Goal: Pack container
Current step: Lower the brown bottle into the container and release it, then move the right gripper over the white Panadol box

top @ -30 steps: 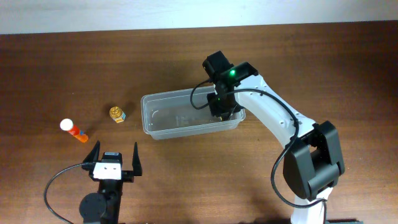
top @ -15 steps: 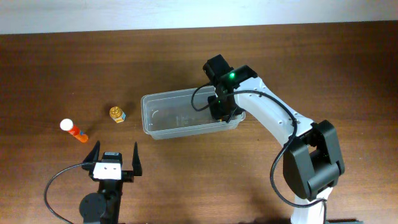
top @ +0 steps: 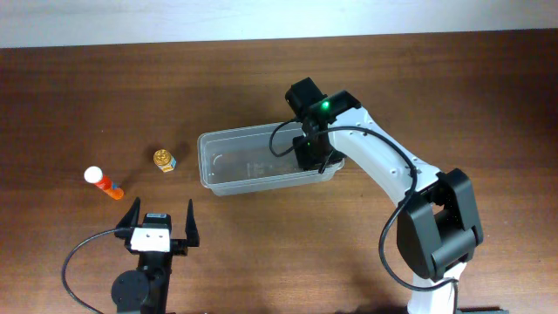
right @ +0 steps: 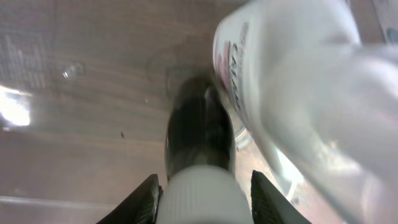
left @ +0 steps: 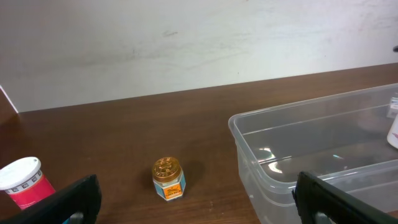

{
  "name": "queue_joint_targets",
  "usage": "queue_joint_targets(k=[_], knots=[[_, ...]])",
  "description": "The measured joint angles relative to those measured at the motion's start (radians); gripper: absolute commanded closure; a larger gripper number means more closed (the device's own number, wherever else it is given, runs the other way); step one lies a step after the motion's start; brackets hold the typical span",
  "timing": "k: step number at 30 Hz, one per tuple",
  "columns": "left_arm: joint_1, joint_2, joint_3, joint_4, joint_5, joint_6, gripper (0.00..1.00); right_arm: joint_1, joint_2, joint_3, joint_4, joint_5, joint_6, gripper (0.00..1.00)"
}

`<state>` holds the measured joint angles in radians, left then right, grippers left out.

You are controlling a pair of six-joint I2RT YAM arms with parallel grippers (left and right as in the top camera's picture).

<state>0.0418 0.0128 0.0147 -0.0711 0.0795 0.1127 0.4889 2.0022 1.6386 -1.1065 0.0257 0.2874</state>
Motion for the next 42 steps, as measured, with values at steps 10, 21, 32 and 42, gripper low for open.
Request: queue_joint_targets(k=[10,21,32,42], knots=[[0.0,0.0,0.0,0.0,0.0,0.0,0.01,0.0,-0.001,0.295,-0.179,0.01,-0.027,0.56],[0.0,0.0,0.0,0.0,0.0,0.0,0.01,-0.122,-0.006,0.46,-0.295,0.05,-0.05,0.48],[0.0,0.0,0.0,0.0,0.0,0.0,0.01,-0.397,-0.005,0.46,-0.278,-0.024,-0.283,0.36],[0.0,0.0,0.0,0.0,0.0,0.0,0.01,-0.449,0.114,0.46,-0.22,-0.08,-0.528,0.24]])
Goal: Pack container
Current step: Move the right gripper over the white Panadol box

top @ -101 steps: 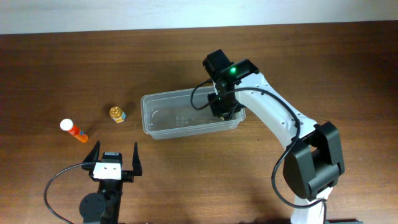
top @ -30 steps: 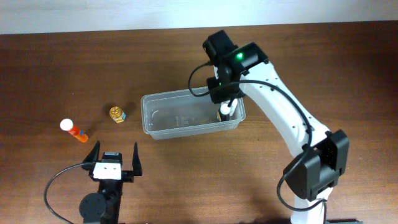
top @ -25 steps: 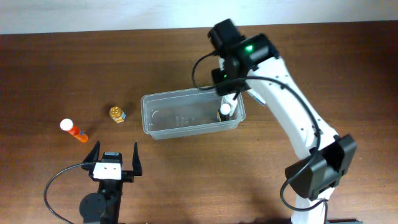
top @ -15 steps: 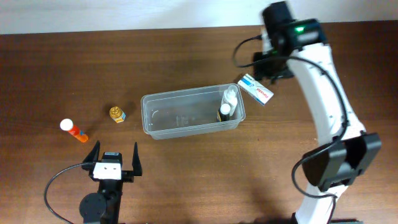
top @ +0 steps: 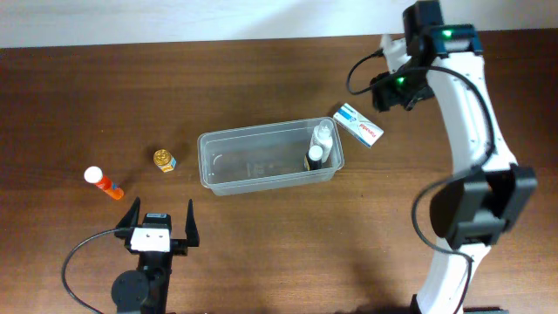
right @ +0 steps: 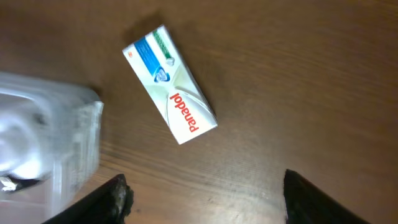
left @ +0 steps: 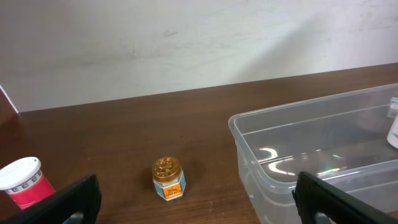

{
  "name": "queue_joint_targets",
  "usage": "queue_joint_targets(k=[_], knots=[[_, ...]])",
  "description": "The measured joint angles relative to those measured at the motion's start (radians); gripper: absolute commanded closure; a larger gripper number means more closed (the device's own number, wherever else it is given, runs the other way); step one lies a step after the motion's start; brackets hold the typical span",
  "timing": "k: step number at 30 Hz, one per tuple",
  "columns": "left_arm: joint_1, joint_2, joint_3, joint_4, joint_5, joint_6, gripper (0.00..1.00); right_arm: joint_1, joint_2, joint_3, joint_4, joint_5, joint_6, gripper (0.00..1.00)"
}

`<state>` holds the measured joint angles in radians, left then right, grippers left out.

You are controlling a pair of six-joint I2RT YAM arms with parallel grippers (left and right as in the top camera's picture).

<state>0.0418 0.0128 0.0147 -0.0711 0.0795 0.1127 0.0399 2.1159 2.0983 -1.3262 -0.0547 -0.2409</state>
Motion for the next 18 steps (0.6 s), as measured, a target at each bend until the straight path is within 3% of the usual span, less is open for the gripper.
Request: queue_joint_targets(k=[8,18], knots=[[0.0,0.0,0.0,0.0,0.0,0.0,0.0,0.002,0.176,0.0,0.017,-0.031,-0.106,0.21],[0.0,0.0,0.0,0.0,0.0,0.0,0.01,0.04,0.245,0.0,0.025,-0.076,-0.182,0.2]])
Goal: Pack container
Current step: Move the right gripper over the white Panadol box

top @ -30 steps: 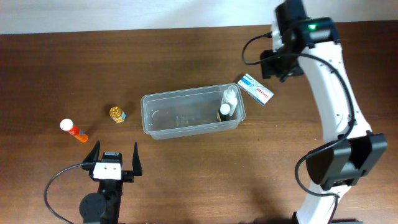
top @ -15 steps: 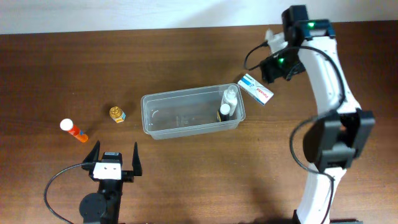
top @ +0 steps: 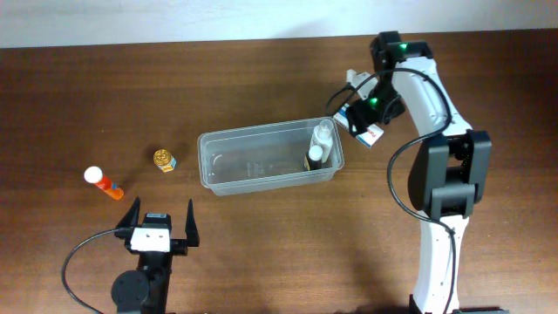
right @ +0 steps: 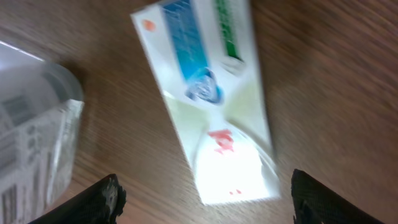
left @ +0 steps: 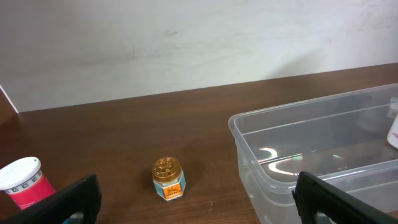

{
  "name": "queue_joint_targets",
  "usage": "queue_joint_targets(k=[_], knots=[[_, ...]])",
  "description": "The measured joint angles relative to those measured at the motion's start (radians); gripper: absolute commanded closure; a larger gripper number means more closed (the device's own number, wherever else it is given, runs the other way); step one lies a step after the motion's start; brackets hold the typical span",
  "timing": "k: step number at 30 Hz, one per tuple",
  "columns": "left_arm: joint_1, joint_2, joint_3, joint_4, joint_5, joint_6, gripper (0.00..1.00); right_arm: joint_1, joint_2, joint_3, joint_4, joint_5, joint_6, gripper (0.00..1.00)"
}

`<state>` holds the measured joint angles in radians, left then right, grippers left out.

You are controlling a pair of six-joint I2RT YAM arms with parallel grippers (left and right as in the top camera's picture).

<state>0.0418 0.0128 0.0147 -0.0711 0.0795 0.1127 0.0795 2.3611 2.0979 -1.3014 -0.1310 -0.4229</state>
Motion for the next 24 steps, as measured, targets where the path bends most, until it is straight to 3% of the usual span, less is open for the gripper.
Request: queue_joint_targets(k=[24], knots=[[0.0,0.0,0.0,0.0,0.0,0.0,0.01,0.038,0.049,0.003,0.106,0.024,-0.024,0.19]])
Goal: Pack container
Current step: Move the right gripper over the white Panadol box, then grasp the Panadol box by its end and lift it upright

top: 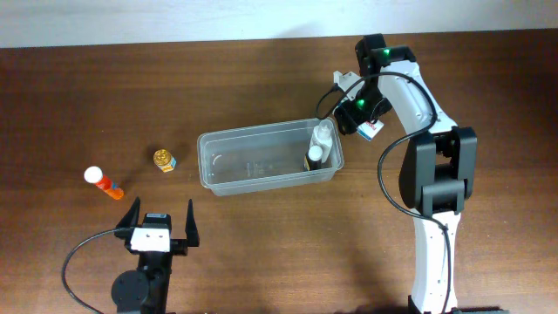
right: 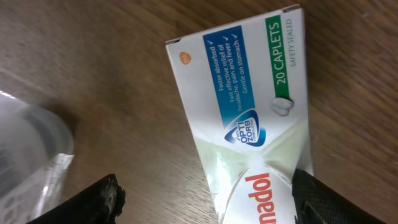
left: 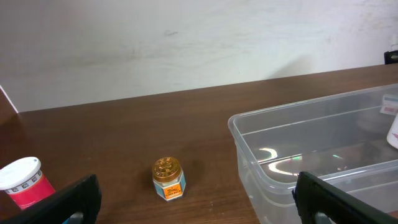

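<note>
The clear plastic container (top: pixel 261 161) sits mid-table, with a white bottle (top: pixel 323 134) and a dark bottle (top: pixel 312 158) standing at its right end. Just right of it lies a white Panadol box (right: pixel 245 106) flat on the wood. My right gripper (right: pixel 208 208) is open low over that box, one finger on each side of its near end. Its arm hides most of the box in the overhead view. My left gripper (left: pixel 199 208) is open at the front left, holding nothing.
A small gold-lidded jar (top: pixel 164 160) stands left of the container. Further left an orange tube with a white cap (top: pixel 103 181) lies on the table. The jar (left: pixel 168 178) is ahead of my left gripper, with the container's corner (left: pixel 239 134) to its right.
My right gripper has come closer to the Panadol box, which now fills more of its view and is sharp. The left arm and other objects have not moved.
My right gripper was inside the container's right end, around the dark bottle beside the white one. Then it was open, high over the Panadol box, with both bottles left in the container. After that it was lower by the box, and now it straddles it.
</note>
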{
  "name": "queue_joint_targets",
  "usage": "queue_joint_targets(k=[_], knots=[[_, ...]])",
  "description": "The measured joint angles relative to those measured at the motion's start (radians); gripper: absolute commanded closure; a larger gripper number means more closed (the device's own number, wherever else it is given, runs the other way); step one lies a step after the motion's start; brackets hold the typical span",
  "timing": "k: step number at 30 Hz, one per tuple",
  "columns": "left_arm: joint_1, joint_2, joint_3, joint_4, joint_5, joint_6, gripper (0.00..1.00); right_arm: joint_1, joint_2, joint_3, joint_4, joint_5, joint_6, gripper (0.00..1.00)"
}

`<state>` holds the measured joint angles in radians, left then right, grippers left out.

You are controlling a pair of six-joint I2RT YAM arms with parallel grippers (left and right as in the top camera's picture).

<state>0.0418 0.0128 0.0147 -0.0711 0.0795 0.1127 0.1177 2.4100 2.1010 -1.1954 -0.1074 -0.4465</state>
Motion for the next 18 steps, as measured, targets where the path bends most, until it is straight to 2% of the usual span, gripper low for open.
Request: queue_joint_targets(k=[8,18], knots=[[0.0,0.0,0.0,0.0,0.0,0.0,0.01,0.0,0.008,0.0,0.031,0.106,0.038,0.19],[0.0,0.0,0.0,0.0,0.0,0.0,0.01,-0.002,0.016,0.025,0.05,0.13,0.053,0.14]])
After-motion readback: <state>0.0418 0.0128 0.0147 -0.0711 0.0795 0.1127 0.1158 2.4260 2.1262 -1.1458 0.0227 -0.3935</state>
